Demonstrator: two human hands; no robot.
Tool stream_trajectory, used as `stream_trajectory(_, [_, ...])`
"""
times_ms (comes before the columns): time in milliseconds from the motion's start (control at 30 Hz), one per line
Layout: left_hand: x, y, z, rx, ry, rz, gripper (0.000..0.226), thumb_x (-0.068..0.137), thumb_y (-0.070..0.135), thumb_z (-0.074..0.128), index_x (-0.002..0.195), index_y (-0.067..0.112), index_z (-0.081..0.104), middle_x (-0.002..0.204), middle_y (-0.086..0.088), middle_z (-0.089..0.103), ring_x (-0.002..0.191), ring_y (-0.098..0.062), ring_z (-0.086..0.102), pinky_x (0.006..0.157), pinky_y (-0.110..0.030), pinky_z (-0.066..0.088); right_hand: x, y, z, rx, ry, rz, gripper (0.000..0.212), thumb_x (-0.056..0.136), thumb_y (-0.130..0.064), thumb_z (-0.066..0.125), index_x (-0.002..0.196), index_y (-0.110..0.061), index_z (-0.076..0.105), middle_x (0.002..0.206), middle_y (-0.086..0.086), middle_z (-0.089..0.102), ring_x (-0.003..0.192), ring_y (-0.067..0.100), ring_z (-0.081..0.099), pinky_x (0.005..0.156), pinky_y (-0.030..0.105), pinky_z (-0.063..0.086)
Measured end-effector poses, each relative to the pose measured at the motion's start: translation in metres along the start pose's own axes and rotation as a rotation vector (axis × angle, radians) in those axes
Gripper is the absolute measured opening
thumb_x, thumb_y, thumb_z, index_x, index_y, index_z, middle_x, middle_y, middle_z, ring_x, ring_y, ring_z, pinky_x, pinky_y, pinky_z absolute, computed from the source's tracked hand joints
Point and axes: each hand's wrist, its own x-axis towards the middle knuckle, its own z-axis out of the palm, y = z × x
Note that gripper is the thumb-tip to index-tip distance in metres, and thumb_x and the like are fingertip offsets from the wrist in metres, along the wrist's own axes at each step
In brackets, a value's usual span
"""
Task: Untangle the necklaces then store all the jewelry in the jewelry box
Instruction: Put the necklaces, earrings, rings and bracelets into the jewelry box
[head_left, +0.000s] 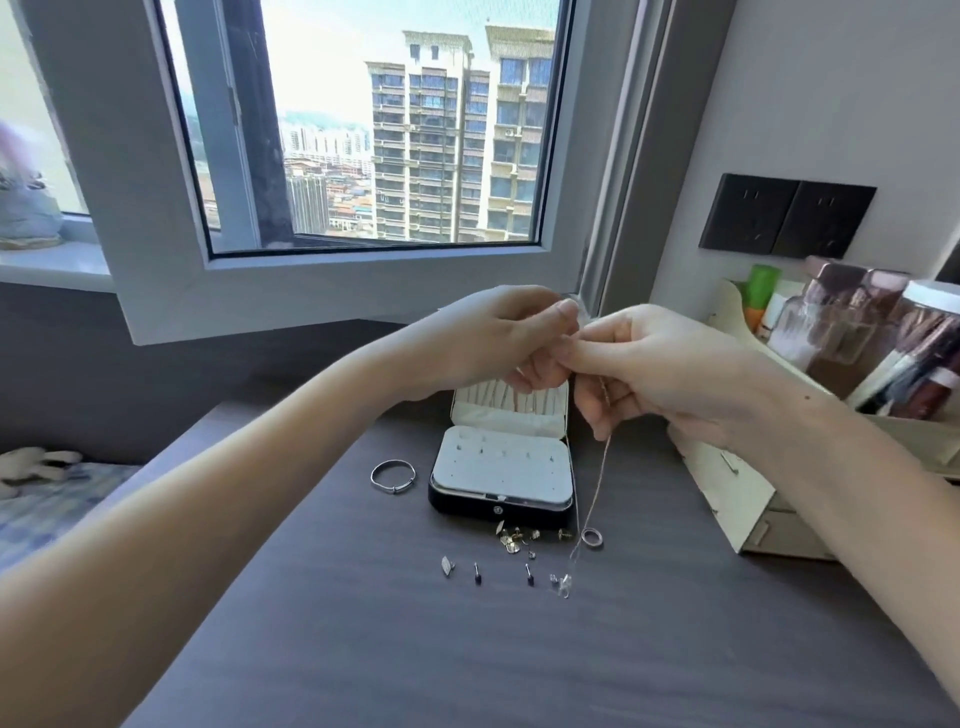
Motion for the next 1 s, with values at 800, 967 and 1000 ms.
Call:
stream_trajectory(800, [0.112, -0.207, 0.077, 0.773, 0.320, -0.140, 0.027, 0.085, 0.024, 0.040, 0.093, 0.025, 0.066, 0.097, 0.008, 0.062, 0.096, -0.020, 0.052, 0.075, -0.030, 0.018, 0.167, 0.005, -0.079, -0.163, 0.158, -0.048, 0.024, 0.092, -0.026, 0.059, 0.088, -0.005, 0.069, 0.060, 0.004, 0.062, 0.053, 0.013, 0.057, 0.055, 0.025, 0.052])
stream_trajectory(967, [0.117, -0.224, 0.093, 0.821, 0.448, -0.070, 0.006, 0.061, 0.027, 0.060, 0.055, 0.025, 0.058, 0.056, 0.008, 0.054, 0.054, -0.018, 0.051, 0.062, -0.029, 0.025, 0.185, 0.023, -0.081, -0.151, 0.150, -0.029, 0.023, 0.092, -0.025, 0.060, 0.086, -0.005, 0.069, 0.059, 0.003, 0.061, 0.053, 0.013, 0.057, 0.053, 0.024, 0.050])
stream_trajectory(1000, [0.116, -0.227, 0.095, 0.810, 0.462, -0.066, 0.005, 0.061, 0.027, 0.060, 0.056, 0.025, 0.058, 0.057, 0.008, 0.054, 0.055, -0.018, 0.051, 0.062, -0.030, 0.023, 0.188, 0.026, -0.081, -0.143, 0.145, -0.025, 0.023, 0.092, -0.026, 0.060, 0.086, -0.005, 0.069, 0.058, 0.003, 0.061, 0.053, 0.013, 0.057, 0.053, 0.024, 0.050])
